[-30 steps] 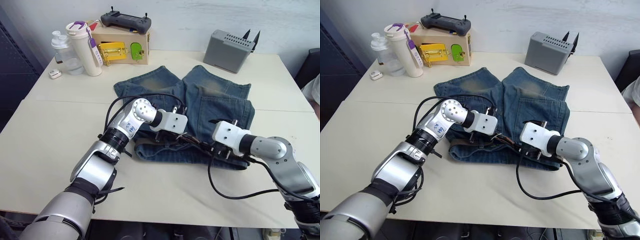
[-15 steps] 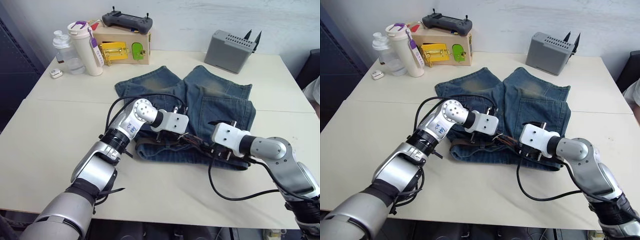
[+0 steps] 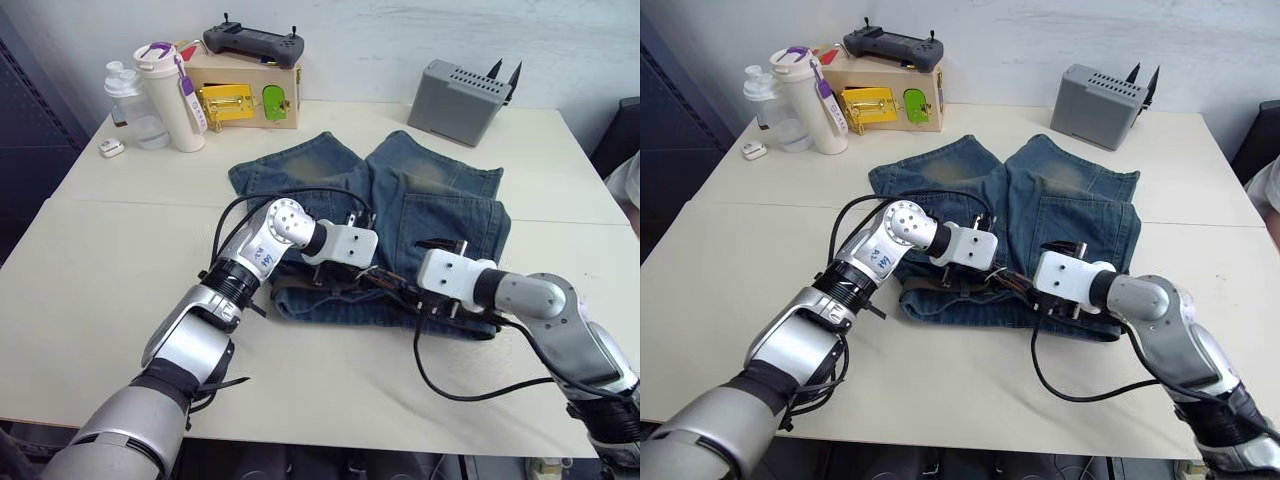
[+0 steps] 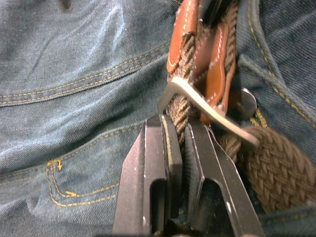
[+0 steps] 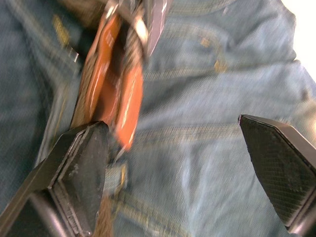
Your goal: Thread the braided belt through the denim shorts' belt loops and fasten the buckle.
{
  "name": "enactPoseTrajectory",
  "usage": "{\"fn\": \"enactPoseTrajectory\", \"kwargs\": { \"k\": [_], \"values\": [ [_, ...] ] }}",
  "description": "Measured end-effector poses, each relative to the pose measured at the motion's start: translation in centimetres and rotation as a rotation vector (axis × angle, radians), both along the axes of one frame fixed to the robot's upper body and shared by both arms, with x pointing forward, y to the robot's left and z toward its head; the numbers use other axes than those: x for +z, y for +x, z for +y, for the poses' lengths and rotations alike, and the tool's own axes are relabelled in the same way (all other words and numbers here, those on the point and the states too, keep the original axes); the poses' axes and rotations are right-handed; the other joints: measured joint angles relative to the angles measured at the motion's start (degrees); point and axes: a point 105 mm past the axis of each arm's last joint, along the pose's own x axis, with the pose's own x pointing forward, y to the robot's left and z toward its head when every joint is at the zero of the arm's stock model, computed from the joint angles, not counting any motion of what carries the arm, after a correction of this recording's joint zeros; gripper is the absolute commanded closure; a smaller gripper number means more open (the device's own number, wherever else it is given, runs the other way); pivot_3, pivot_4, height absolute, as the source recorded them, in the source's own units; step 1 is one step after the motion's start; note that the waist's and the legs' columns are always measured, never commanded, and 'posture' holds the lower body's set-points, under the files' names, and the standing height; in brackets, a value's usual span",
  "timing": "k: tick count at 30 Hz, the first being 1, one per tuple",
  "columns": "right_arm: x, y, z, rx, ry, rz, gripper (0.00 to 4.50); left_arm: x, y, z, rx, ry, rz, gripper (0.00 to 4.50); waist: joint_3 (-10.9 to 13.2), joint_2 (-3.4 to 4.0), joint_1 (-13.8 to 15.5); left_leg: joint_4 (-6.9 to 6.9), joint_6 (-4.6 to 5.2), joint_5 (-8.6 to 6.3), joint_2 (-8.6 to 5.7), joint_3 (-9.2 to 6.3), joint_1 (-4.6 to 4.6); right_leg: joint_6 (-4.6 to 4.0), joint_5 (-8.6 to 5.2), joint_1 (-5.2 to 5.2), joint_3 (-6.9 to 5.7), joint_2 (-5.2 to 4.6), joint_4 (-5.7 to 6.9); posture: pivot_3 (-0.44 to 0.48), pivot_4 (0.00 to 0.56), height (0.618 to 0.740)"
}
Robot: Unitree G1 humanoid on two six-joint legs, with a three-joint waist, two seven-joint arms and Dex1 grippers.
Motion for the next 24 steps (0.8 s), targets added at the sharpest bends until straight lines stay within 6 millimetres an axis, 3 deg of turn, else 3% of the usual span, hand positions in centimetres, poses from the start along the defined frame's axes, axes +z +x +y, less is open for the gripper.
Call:
{"fn": "enactPoseTrajectory", "kwargs": {
  "k": [2,7,9,12,19,20,22,24],
  "values": [
    [-0.4,-0.1,0.3,0.01,-0.005,0.014,2.2,0.0,0.0,0.0,0.002,0.0,0.001,4.5,0.0,0.0,-0.03,0.0,0.0,0.0,0.0,0.0,0.0,0.0,0.0,0.0,0.0,0.0,0.01,0.0,0.15,0.736],
    [-1.1,-0.3,0.3,0.015,-0.012,0.048,4.35,0.5,0.2,0.2,0.02,-0.038,0.015,4.5,0.0,0.0,-0.04,0.0,0.0,0.0,0.0,0.0,0.0,0.0,0.0,0.0,0.0,0.0,0.01,0.0,0.15,0.736],
    [-1.0,-0.3,0.4,0.02,-0.014,0.039,4.43,0.7,0.4,0.3,0.047,-0.066,0.045,4.5,0.0,0.0,-0.05,0.0,0.0,0.0,0.0,0.0,0.0,0.0,0.0,0.0,0.0,0.0,0.01,0.0,0.15,0.736],
    [-0.9,-0.2,0.4,0.025,-0.018,0.025,4.5,1.2,0.4,0.6,0.098,-0.143,0.142,3.39,0.0,0.0,-0.07,0.0,0.0,0.0,0.0,-0.01,0.0,0.0,0.0,0.0,0.0,0.0,0.02,0.0,0.15,0.736],
    [-1.7,0.1,-0.5,0.013,-0.047,0.046,4.5,6.2,-0.5,3.8,0.168,-0.366,0.323,0.3,0.0,0.01,-0.42,-0.02,-0.03,0.02,0.02,-0.02,0.02,0.0,0.0,0.0,0.01,0.01,0.11,0.0,0.15,0.736],
    [-1.7,0.1,-0.6,0.014,-0.051,0.047,4.5,6.1,-0.7,4.7,0.191,-0.373,0.356,0.14,0.0,0.01,-0.53,-0.01,-0.04,0.03,0.02,-0.03,0.02,0.0,0.0,0.0,0.01,0.02,0.28,0.0,0.15,0.736],
    [-1.7,0.1,-0.6,0.021,-0.051,0.048,4.5,5.5,-1.0,6.2,0.248,-0.405,0.417,0.48,0.0,0.01,-0.7,-0.01,-0.05,0.03,0.02,-0.04,0.03,0.0,0.0,0.0,0.01,0.02,0.31,0.0,0.15,0.736],
    [-1.7,0.1,-0.7,0.022,-0.051,0.052,4.5,4.3,-1.4,7.4,0.305,-0.424,0.49,1.15,0.0,0.01,-0.96,-0.01,-0.04,0.03,0.03,-0.06,0.02,0.0,0.0,0.0,0.02,0.02,0.33,0.0,0.15,0.736]
  ]
}}
